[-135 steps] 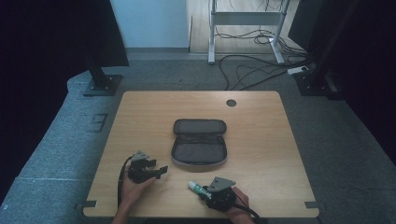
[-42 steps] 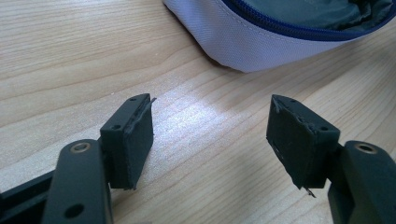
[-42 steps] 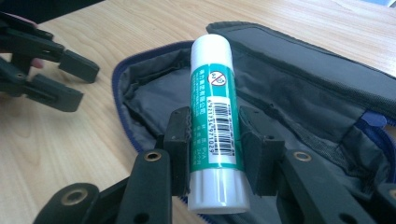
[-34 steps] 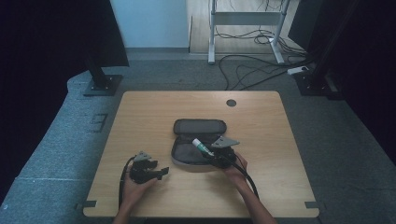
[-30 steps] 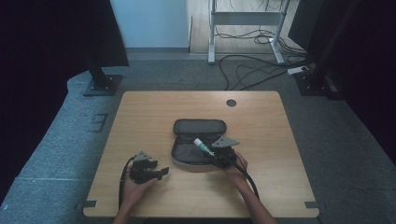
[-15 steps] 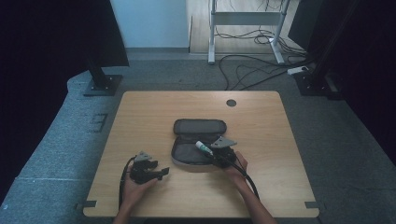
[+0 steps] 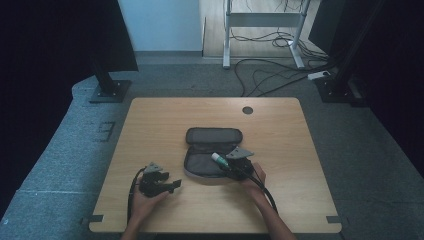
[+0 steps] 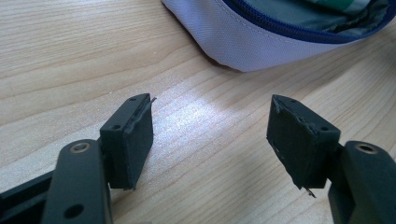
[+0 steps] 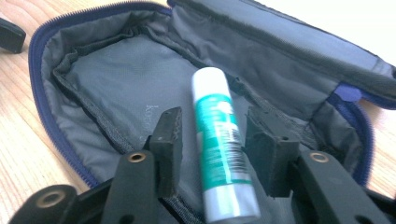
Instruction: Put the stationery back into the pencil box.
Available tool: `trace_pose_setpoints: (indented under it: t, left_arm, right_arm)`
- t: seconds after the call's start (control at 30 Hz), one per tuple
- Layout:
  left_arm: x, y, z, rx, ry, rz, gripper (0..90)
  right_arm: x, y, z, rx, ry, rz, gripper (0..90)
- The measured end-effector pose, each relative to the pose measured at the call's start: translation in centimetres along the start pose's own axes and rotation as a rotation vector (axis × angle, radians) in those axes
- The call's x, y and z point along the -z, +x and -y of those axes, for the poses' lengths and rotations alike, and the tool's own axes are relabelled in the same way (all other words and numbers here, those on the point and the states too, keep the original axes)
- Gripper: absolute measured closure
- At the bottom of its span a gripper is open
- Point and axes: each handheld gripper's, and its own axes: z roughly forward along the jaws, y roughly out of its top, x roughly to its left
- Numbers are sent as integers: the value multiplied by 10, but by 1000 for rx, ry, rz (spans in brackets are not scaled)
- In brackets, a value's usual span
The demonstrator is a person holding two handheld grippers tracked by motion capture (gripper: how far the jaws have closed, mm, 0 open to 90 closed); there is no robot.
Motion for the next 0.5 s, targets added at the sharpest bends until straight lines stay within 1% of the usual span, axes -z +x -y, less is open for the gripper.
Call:
trace_pose_setpoints:
  t: [0.17, 0.27, 0.33, 0.5]
  left_arm:
    - [0, 0, 0, -2, 1, -1, 317]
    - [0, -1, 0, -1, 2, 0, 317]
    - [0, -1, 0, -1, 2, -1, 316]
    - [0, -1, 0, -2, 1, 0, 316]
  right_arm:
    - [4, 0, 0, -9, -13, -10, 524]
    - [6, 1, 0, -22, -19, -22, 497]
    - [8, 1, 0, -22, -25, -25, 481]
    - [17, 3, -1, -37, -59, -37, 452]
